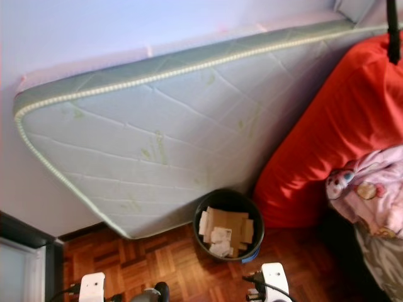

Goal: Clean up the room

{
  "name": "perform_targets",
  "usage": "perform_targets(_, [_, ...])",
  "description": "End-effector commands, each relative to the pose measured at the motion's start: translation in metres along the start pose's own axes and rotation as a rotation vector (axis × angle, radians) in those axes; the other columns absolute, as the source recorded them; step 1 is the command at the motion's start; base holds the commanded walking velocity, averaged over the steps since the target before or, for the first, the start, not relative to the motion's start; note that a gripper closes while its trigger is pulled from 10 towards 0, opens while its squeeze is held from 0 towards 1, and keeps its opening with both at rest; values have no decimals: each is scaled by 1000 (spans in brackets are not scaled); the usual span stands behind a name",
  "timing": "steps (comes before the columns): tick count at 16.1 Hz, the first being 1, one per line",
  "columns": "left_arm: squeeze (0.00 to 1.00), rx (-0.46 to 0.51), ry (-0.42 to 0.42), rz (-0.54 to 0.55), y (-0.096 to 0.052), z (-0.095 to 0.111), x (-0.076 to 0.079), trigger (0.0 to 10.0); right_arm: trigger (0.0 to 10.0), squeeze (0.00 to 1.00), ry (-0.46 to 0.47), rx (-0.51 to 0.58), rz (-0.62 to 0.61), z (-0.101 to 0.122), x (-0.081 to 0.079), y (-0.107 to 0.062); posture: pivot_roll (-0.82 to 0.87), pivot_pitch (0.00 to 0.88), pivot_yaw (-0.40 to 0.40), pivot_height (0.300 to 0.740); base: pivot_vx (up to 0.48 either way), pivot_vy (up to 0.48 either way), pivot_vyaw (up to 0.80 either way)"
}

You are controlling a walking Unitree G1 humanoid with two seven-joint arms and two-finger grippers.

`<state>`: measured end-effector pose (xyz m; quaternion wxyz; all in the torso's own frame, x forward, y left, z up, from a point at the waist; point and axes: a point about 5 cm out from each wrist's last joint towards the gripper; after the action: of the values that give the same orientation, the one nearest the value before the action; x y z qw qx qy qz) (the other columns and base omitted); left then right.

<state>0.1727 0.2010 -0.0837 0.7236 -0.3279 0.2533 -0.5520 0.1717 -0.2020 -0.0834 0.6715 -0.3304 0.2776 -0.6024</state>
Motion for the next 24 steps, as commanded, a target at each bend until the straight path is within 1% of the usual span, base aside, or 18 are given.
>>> perform_targets(1, [0, -41, -15, 14, -3, -11, -3, 10000, 10000, 0, 4, -48, 0, -15, 1, -4, -42, 201, -22, 731, 0, 0, 0])
perform_targets(4, [0, -44, -16, 18, -3, -11, -5, 10000, 10000, 0, -5, -49, 3, -15, 1, -4, -41, 203, -23, 731, 0, 0, 0])
perform_targets(18, [0, -39, -16, 20, -2, -10, -5, 10000, 10000, 0, -30, -50, 11, -14, 1, -4, -40, 209, -25, 731, 291, 0, 0])
perform_targets(21, [0, -16, 2, 25, -2, -8, -6, 10000, 10000, 0, -33, -38, 18, -13, 1, -4, -39, 209, -26, 731, 0, 0, 0])
perform_targets(23, [0, 18, 8, 14, -2, -3, -5, 10000, 10000, 0, -27, -19, 24, -12, 0, -4, -43, 212, -27, 731, 0, 0, 0])
perform_targets(24, [0, 56, 12, 7, -1, 4, -3, 10000, 10000, 0, -22, -4, 21, -11, 1, -5, -42, 215, -27, 731, 0, 0, 0])
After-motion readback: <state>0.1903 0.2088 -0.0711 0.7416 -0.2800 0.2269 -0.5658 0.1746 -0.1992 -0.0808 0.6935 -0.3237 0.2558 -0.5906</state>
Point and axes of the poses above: a point about 5 cm out from each wrist's last joint towards the gripper, its own y axis pointing out of the wrist towards the gripper, its own z axis along the axis of the wrist's last joint, x = y × z, and after that the axes turned 4 degrees about -y, right-handed
